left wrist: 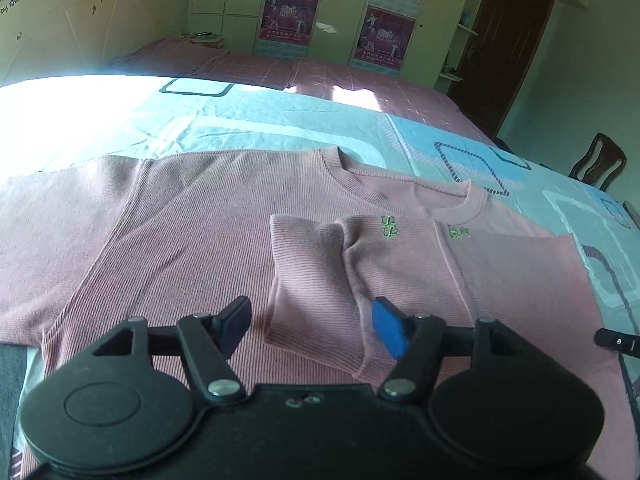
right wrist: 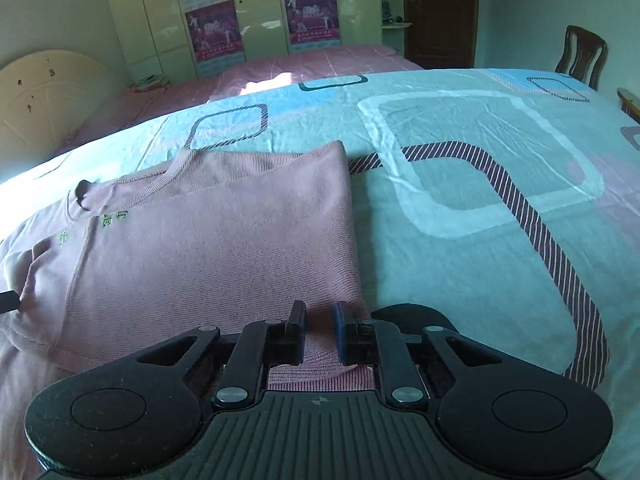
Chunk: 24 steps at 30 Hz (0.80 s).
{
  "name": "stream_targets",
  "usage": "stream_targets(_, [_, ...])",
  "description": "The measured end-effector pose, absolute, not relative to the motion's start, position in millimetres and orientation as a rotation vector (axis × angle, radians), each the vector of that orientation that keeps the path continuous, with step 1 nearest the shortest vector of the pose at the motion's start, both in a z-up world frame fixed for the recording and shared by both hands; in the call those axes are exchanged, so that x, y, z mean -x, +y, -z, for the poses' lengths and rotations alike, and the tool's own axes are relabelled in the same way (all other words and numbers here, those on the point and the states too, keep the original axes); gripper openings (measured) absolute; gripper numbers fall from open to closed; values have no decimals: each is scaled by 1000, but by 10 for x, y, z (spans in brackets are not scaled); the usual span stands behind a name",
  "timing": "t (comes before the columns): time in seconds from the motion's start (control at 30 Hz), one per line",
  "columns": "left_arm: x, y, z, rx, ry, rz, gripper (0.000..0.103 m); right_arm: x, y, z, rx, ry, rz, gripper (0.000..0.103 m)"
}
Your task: Fold small clothes
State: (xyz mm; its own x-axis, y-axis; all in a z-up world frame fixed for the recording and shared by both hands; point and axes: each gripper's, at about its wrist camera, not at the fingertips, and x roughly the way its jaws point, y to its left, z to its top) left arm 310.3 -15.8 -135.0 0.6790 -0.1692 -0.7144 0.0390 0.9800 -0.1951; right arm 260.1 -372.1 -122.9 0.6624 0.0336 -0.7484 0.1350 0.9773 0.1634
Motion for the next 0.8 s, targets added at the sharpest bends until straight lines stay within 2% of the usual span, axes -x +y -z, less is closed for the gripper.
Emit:
stream_targets(0.33, [-2546, 280, 957, 185, 769, 17, 71, -2359, -3449, 911, -265, 788, -91, 15])
stream_targets(0.8, [-2191, 1631, 1010, 311, 779, -189, 70, -2453, -2109, 847, -223, 800, -287, 16])
